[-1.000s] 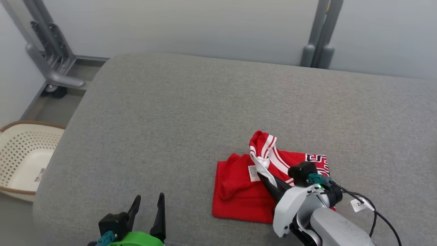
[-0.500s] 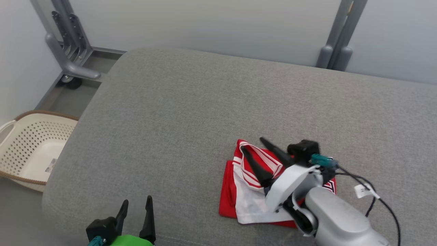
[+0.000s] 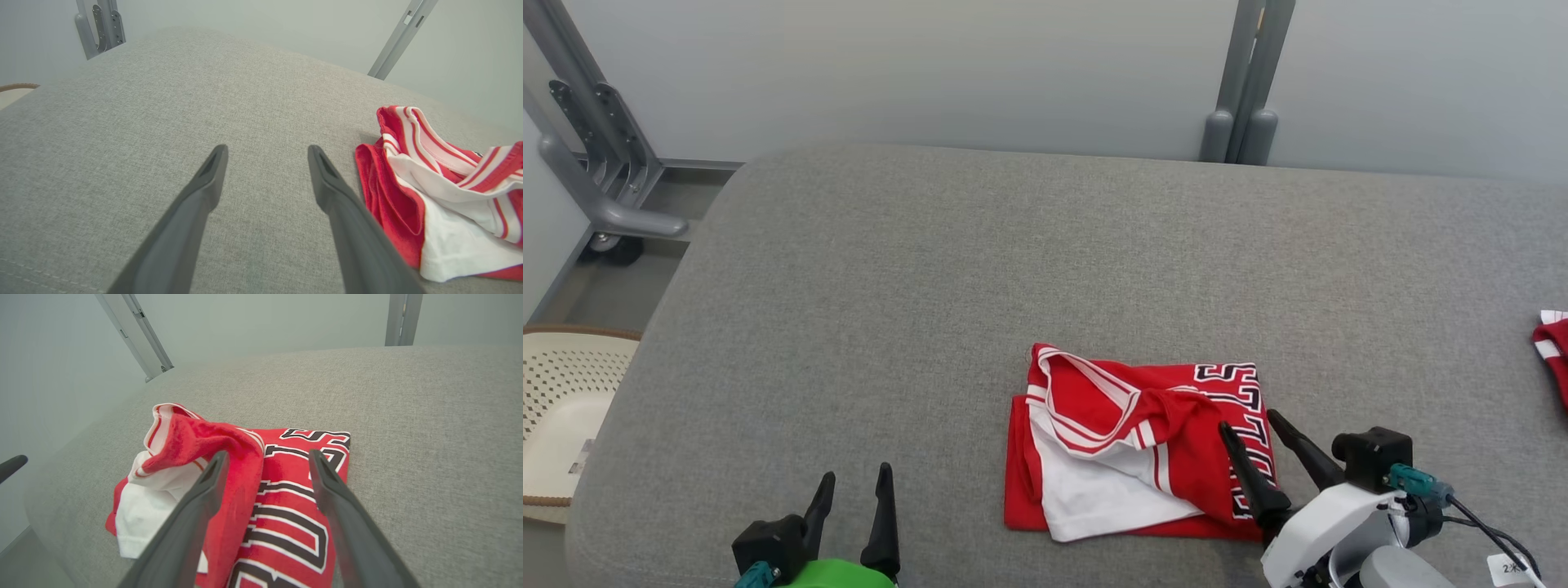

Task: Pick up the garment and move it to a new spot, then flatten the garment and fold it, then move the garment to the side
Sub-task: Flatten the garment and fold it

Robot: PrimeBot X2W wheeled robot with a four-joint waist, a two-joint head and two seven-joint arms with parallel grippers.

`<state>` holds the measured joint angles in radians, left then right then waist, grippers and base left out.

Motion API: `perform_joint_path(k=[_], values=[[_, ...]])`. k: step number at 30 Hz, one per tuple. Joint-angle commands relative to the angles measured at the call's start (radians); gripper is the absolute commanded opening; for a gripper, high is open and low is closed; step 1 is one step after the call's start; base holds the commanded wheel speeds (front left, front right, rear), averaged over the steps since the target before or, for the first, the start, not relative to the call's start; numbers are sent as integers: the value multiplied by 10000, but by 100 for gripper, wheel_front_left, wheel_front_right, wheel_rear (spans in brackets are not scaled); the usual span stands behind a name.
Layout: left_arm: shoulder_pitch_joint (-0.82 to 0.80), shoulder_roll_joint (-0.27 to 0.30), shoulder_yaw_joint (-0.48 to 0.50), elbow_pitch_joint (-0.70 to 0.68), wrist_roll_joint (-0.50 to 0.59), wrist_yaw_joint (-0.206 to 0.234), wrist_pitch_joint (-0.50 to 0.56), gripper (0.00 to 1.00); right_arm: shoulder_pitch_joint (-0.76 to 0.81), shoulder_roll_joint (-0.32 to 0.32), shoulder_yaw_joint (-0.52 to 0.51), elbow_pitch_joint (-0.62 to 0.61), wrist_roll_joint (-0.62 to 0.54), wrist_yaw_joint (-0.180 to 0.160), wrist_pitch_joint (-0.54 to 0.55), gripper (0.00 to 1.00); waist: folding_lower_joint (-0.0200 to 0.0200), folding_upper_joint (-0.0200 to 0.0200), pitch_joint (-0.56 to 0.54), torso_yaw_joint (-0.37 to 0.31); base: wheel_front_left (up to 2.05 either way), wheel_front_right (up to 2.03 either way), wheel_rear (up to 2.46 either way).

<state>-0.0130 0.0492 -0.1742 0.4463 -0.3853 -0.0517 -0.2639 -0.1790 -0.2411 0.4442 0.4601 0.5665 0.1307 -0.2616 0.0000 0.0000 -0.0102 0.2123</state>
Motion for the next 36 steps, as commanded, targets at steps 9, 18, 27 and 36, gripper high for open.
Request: perform_joint_path(k=[9, 18, 27, 36], values=[[68, 33, -36, 48, -82, 50, 4, 100, -389, -2, 815, -317, -567, -3, -37, 100, 0, 0, 86, 328, 0, 0, 0], [163, 32, -19, 59, -118, 107, 5, 100, -765, 114, 968, 205, -579, -3, -37, 100, 0, 0, 99, 497, 0, 0, 0], [103, 32, 1, 58, -134, 31, 5, 100, -1146, 378, 1318, 838, -645, -3, -4, 0, 0, 0, 147, 515, 0, 0, 0], [149, 32, 7, 54, 2, -24, 5, 100, -1248, 464, 2646, -119, -9, -3, 125, 0, 0, 0, 39, 542, 0, 0, 0]])
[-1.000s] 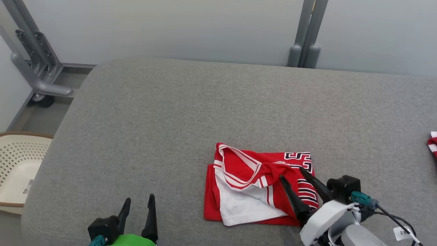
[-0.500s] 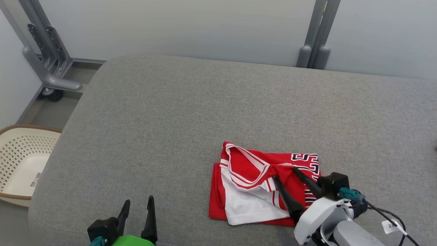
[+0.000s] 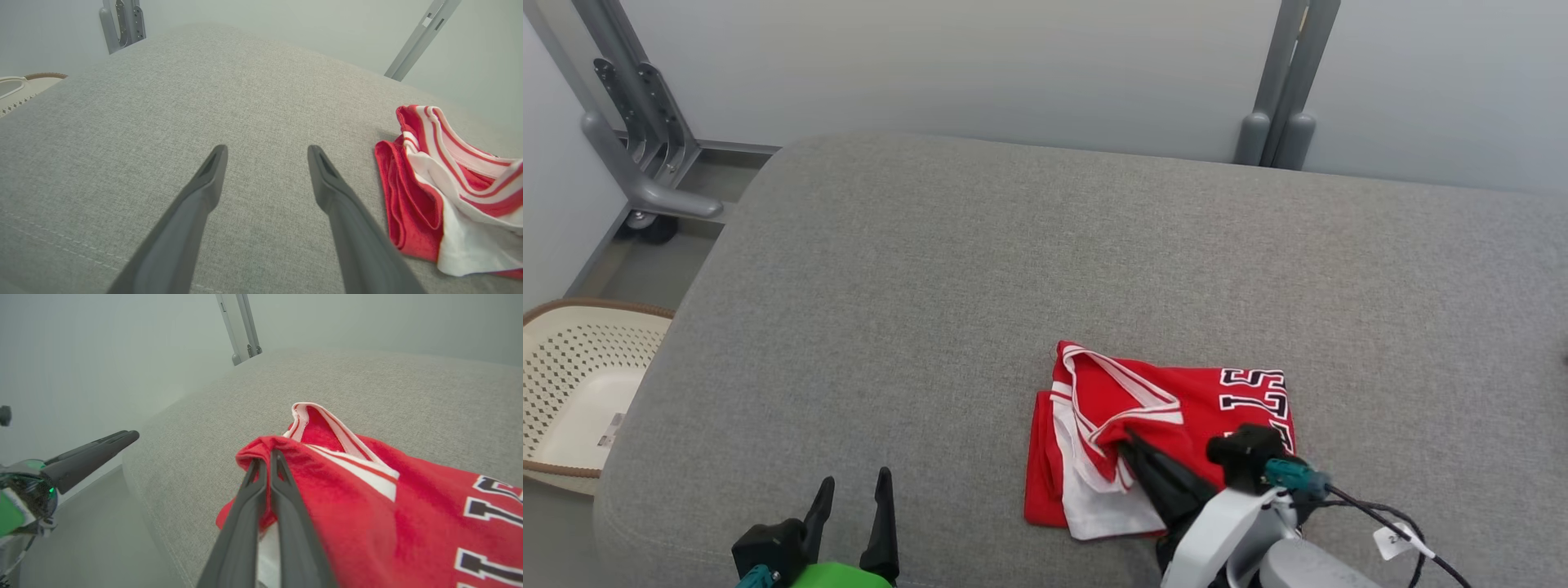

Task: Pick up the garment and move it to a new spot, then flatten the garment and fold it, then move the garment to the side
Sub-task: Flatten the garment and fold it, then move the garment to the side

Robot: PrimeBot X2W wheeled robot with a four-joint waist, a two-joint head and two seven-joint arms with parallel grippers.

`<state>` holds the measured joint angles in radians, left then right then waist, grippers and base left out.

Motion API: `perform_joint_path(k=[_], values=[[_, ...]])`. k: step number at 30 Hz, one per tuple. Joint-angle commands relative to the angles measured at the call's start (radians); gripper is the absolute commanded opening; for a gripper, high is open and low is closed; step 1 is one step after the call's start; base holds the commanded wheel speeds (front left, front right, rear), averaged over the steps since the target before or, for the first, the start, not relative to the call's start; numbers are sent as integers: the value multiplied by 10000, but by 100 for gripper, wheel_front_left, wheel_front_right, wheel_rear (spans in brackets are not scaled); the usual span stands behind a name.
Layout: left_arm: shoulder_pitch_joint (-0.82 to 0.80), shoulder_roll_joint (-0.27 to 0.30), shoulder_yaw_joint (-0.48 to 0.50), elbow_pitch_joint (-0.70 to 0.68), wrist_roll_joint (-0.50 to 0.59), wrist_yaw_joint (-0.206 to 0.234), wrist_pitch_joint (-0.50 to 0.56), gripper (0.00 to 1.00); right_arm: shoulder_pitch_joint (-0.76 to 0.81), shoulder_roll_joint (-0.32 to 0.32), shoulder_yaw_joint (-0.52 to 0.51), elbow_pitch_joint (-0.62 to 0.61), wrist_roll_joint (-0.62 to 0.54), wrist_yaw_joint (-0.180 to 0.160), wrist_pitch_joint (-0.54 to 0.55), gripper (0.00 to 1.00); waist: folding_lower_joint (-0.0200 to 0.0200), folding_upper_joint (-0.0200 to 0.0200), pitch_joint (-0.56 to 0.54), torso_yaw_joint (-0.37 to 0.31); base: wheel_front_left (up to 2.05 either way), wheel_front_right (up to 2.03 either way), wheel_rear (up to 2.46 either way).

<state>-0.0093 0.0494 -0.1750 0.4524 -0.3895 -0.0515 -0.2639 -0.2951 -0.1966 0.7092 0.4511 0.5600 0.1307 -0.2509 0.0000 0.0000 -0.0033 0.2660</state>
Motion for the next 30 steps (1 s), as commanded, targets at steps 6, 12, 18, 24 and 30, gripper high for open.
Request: perform_joint_path(k=[6, 12, 18, 24, 30], values=[[165, 30, 65, 50, 137, -100, 5, 100, 5, 126, 1525, -532, 1279, -3, 1061, 81, 0, 0, -187, 12, 0, 0, 0], [211, 30, 182, 112, 222, -111, 5, 100, -133, -380, 2552, -1398, 2504, -3, 1423, 100, 0, 0, -299, -114, 0, 0, 0], [237, 30, 286, -30, 195, -47, 5, 100, -246, -1434, 1193, -1484, 2767, -3, 144, 100, 0, 0, -345, -553, 0, 0, 0], [51, 30, 78, -108, 182, -67, 5, 100, -352, -1167, -863, 613, 1717, -1, -90, 100, 0, 0, -143, -626, 0, 0, 0], [-164, 31, -191, -187, 124, -87, 5, 100, -485, -855, -1614, 2011, 1016, -3, -139, 100, 0, 0, 185, -357, 0, 0, 0]])
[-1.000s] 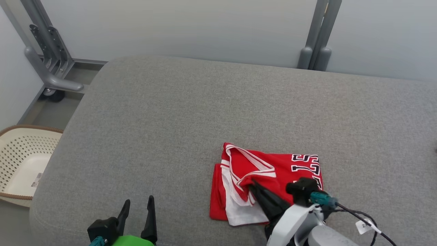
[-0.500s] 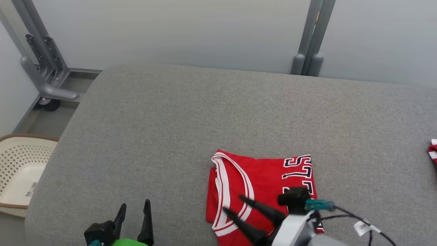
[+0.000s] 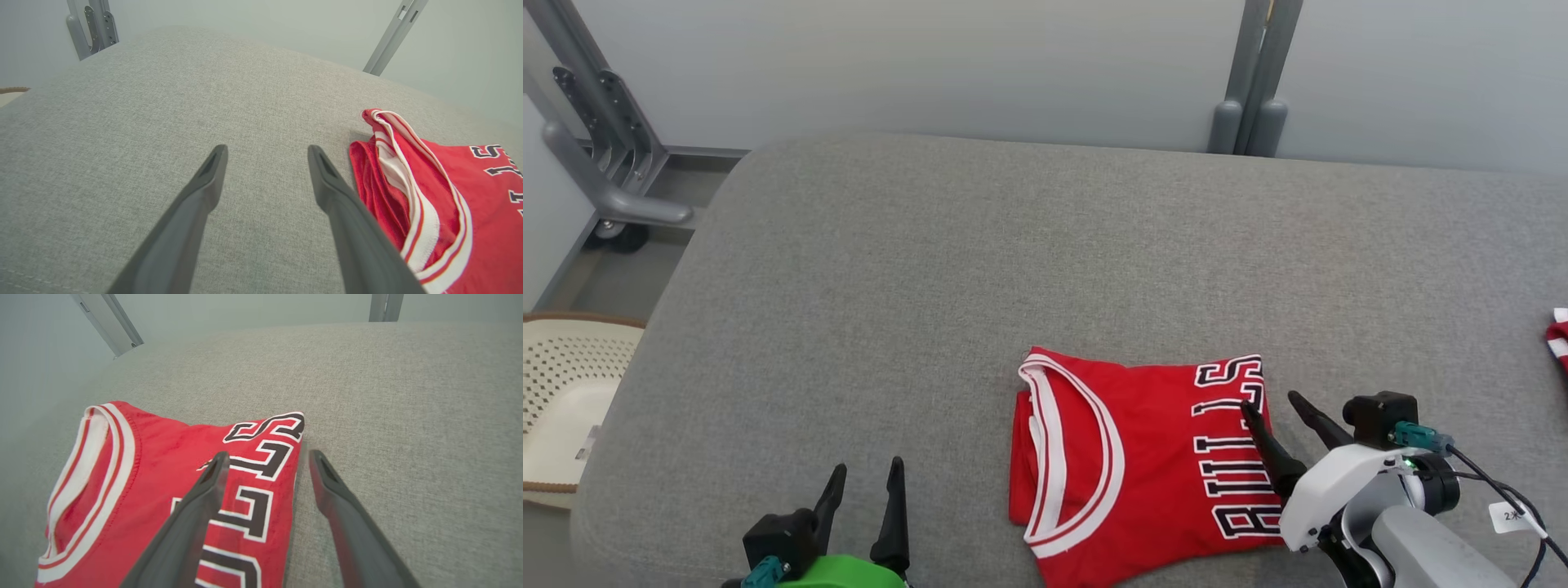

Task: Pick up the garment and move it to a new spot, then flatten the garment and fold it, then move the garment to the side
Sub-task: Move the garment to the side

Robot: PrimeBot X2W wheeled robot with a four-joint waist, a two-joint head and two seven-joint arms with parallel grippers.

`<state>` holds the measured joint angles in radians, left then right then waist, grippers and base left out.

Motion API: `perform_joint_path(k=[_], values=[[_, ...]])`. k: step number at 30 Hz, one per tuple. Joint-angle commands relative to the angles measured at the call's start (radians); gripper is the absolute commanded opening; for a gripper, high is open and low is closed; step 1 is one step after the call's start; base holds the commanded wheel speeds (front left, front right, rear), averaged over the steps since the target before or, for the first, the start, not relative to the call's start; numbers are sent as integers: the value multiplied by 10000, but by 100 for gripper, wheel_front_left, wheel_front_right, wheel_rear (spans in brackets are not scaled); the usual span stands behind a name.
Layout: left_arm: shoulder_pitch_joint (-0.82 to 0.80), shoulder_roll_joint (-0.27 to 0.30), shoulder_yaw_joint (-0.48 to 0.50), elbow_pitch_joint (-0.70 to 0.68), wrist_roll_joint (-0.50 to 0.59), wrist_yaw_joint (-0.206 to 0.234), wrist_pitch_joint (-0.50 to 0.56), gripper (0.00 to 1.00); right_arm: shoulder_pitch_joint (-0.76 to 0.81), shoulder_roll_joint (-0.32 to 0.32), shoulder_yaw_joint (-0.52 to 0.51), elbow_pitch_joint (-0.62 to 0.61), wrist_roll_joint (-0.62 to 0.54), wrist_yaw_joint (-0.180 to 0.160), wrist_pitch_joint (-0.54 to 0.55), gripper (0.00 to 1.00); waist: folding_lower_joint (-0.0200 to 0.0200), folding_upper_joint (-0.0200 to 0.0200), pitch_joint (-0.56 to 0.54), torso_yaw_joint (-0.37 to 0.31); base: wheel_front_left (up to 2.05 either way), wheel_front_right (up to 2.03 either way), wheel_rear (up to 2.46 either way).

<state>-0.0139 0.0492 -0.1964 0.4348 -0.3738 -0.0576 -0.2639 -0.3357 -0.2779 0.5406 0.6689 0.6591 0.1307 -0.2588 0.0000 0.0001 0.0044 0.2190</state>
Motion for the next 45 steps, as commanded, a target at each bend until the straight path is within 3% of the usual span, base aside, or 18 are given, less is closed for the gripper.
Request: perform_joint_path(k=[1, 5, 14, 15, 16, 20, 27, 34, 42, 45], values=[[-142, 33, 2, -27, -35, -19, 5, 100, -98, 37, -28, 65, -60, -3, -65, 100, 0, -1, 177, 169, 0, 0, 0], [-311, 32, -76, -211, 57, 11, 5, 100, -163, 393, -447, 1127, -278, -3, -58, 100, 0, -1, 461, 423, 0, 0, 0], [-448, 32, -160, -378, 181, -10, 5, 100, -94, 806, -231, 2429, 189, -11, 35, 100, 0, -1, 673, 559, 0, 0, 0], [-471, 32, -181, -389, 192, -28, 5, 100, -109, 849, -147, 2516, 253, -11, 83, 85, 0, -1, 681, 563, 0, 0, 0], [-503, 32, -205, -404, 216, -42, 5, 100, -129, 873, -79, 2583, 324, -11, 89, 1, 0, -1, 686, 562, 0, 0, 0], [-579, 30, -263, -512, 339, -76, 5, 100, -409, 669, -23, 2570, 462, -14, 34, 0, 0, -1, 634, 448, 0, 0, 0], [-564, 35, -462, -678, 498, -181, 5, 100, -574, 375, -1164, 2291, 83, -11, -55, 0, 0, -1, 295, -384, 0, 0, 0], [-717, 32, -854, -890, 670, -284, 5, 100, -280, 523, -1858, 2241, -475, -11, -58, 0, 0, -1, 103, -1927, 0, 0, 0], [-860, 35, -996, -939, 775, -270, 5, 100, -174, 757, -1935, 2010, -812, -9, -60, 0, 0, -1, 130, -3909, 0, 0, 0], [-875, 35, -982, -900, 802, -266, 5, 100, -186, 817, -1886, 1935, -859, -11, -59, 0, 0, -1, 143, -4365, 0, 0, 0]])
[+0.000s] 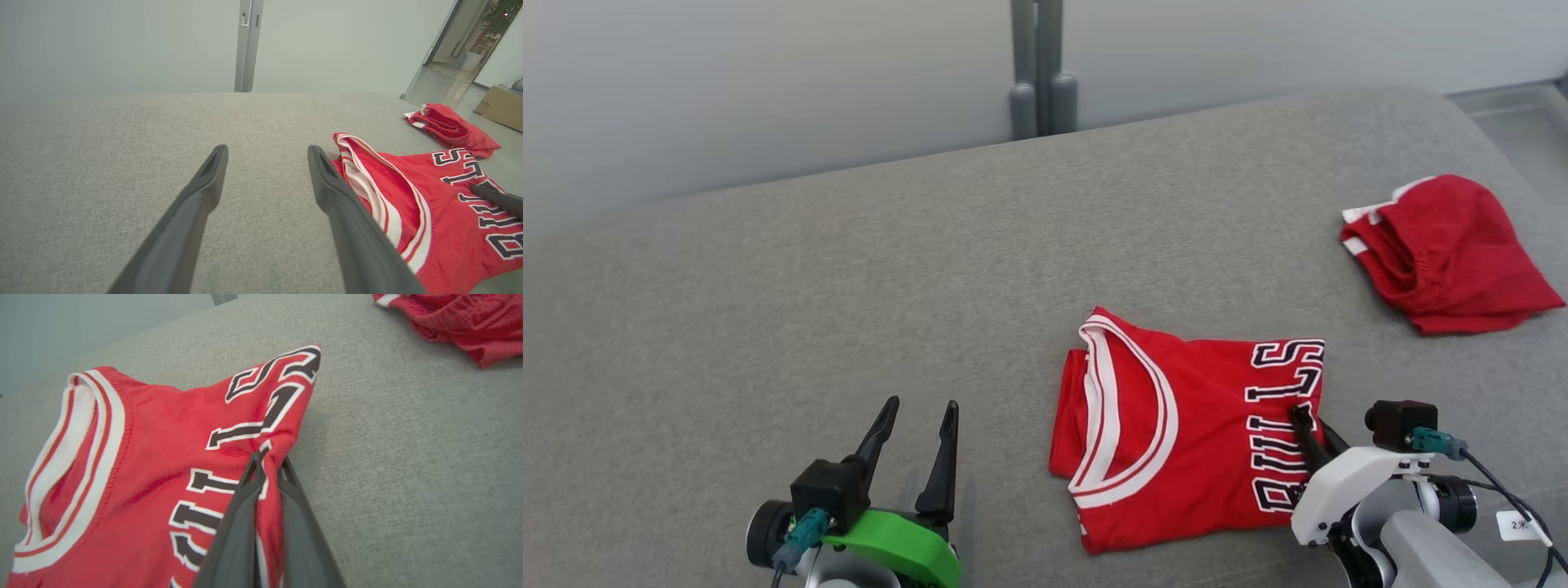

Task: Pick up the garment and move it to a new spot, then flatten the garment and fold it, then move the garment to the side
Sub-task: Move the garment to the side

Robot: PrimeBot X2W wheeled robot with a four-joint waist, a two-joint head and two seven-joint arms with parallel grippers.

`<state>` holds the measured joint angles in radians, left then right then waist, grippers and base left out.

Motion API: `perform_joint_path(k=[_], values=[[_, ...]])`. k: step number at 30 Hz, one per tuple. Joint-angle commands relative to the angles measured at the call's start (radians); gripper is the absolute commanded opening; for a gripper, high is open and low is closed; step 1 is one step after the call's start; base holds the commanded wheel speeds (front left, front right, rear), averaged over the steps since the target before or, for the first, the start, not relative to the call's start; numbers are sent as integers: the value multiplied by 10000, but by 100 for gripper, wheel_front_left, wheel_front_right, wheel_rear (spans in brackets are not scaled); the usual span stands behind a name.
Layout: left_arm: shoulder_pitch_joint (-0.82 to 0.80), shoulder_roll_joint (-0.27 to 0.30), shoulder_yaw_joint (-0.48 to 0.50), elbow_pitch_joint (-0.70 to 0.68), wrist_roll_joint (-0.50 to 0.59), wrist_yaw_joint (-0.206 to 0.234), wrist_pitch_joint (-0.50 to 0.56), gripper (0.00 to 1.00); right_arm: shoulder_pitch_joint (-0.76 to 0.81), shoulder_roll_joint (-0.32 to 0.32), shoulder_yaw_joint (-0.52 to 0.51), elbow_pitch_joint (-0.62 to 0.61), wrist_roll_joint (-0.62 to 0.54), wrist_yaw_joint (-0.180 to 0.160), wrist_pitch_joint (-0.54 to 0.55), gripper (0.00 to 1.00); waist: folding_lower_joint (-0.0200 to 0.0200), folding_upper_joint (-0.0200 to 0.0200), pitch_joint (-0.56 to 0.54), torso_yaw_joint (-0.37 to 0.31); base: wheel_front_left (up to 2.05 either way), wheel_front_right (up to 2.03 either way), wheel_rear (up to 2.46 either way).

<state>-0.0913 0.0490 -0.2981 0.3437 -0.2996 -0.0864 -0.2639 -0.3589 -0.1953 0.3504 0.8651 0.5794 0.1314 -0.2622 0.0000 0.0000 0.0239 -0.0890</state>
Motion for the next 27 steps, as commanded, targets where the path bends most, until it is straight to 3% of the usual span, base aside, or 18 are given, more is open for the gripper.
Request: perform_joint_path(k=[1, 8, 15, 21, 27], values=[[-122, 37, 29, 32, 44, 20, 5, 100, 49, 1, 21, -75, -56, -17, -26, 0, 0, 0, -35, -1481, 0, 0, 0], [-281, 38, -29, 85, 7, 0, 5, 100, 24, 151, 380, -328, -22, -17, -26, 0, 0, 0, 75, -2624, 0, 0, 0], [-460, 38, -87, 52, 4, -5, 5, 100, -46, 175, 587, -482, 95, -17, -26, 0, 0, 0, 213, -3160, 0, 0, 0], [-535, 40, -205, -12, 57, -21, 5, 100, -358, 81, 839, -761, -171, -17, -27, 0, 0, 0, 443, -3149, 0, 0, 0], [-882, 43, -334, -53, 304, -108, 5, 100, -1574, -198, 748, -1122, -719, -17, -27, 0, 0, 0, 1262, -2452, 0, 0, 0]])
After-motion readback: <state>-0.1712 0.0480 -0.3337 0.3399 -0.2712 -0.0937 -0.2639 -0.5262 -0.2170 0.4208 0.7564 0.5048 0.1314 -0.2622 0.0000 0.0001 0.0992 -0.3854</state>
